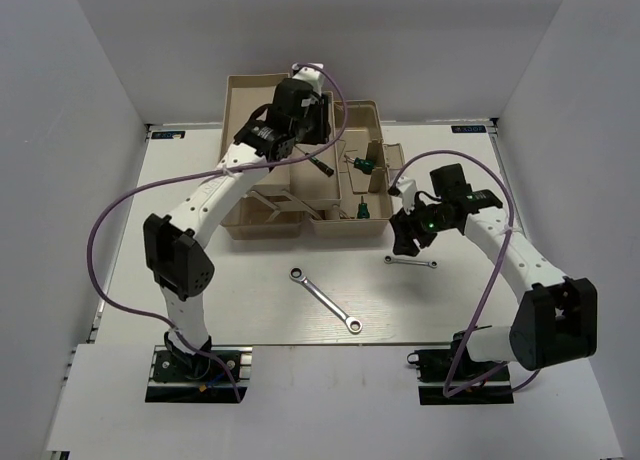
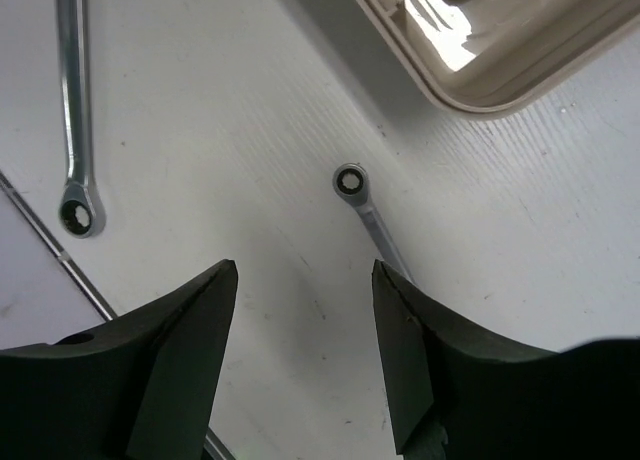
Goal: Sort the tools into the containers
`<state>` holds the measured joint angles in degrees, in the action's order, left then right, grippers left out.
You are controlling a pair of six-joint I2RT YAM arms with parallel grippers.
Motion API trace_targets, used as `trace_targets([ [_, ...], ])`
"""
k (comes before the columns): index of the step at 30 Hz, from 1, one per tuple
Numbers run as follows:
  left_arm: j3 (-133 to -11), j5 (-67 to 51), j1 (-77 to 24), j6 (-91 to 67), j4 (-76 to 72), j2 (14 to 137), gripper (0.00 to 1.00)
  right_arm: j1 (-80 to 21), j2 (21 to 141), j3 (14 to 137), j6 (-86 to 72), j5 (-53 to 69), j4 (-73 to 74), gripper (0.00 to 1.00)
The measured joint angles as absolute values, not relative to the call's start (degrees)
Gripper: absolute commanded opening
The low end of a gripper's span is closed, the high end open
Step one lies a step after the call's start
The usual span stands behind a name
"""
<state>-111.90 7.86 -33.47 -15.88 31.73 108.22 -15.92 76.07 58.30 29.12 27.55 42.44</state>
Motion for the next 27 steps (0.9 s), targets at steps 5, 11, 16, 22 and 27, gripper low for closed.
trace_targets([
  [5,-105.3,4.2,-34.8,-14.7,33.8,100.0,0.04,-15.9,79.7,57.5,32.0,23.3,41.0,0.61],
  [11,-87.0,-4.0,-39.7,-16.1,38.8,82.3,0.49,-15.7,82.1,50.3,38.6,17.1,37.5,0.64],
  [16,-80.2,-6.7,-45.7,-17.9,42.9,77.2,0.68,-14.9,84.2,50.1,43.7,15.4,36.2,0.64],
  [22,-77.3,-6.2,-50.8,-18.9,44.9,79.5,0.70,-13.9,84.8,50.1,46.7,15.1,35.4,0.64],
  [27,-74.6,-5.1,-54.2,-19.8,44.4,82.1,0.70,-12.6,85.2,50.1,48.6,14.9,35.4,0.64],
])
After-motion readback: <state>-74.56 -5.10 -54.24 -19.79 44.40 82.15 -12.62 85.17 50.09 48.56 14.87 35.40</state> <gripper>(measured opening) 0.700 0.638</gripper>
